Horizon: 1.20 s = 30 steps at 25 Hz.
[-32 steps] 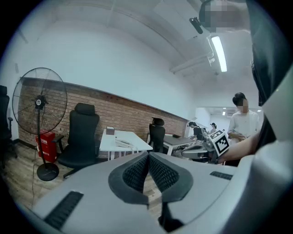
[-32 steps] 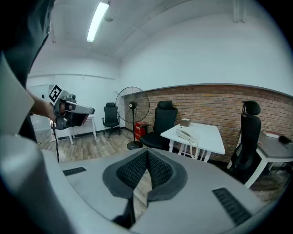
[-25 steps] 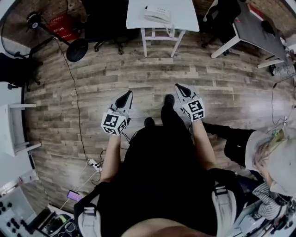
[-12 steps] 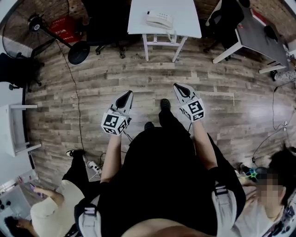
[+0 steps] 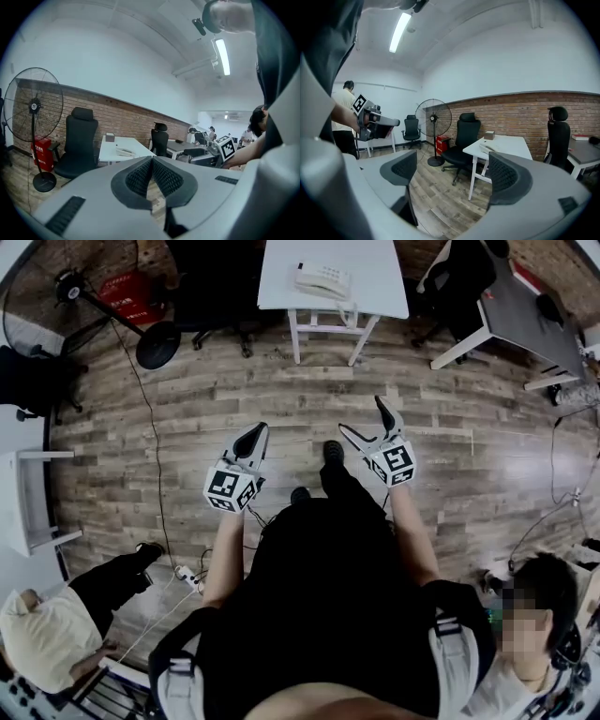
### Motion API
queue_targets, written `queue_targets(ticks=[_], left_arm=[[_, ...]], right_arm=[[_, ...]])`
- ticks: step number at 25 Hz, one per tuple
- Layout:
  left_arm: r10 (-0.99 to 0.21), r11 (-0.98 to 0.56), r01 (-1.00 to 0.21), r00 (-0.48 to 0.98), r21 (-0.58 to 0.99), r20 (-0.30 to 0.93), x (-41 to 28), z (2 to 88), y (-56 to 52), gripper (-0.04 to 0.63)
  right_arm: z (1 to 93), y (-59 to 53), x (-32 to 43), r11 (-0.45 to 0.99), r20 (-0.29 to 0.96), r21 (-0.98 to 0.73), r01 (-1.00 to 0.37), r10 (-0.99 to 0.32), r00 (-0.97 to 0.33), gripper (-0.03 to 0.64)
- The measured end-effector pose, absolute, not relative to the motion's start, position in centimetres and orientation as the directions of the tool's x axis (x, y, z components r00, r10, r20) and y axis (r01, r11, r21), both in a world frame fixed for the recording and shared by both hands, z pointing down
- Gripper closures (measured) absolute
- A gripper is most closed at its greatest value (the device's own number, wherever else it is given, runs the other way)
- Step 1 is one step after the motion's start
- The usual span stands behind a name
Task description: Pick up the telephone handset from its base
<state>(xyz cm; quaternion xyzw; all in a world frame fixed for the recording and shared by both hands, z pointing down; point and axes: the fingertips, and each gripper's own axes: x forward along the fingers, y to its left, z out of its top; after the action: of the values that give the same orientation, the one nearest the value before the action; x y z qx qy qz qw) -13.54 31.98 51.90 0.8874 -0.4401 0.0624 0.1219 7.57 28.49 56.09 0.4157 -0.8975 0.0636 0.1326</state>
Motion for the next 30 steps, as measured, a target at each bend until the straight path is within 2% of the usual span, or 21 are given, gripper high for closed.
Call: queue_targets(ticks=[30], left_arm=[[-0.820,-0.504,-0.854,0.519,0.126,0.240,-8.2,50.8,21.9,0.575]], right_arm=[[56.7,16.3,13.2,0.706,0.299,-0.025,-0.708,-0.670,-0.679,0.149]])
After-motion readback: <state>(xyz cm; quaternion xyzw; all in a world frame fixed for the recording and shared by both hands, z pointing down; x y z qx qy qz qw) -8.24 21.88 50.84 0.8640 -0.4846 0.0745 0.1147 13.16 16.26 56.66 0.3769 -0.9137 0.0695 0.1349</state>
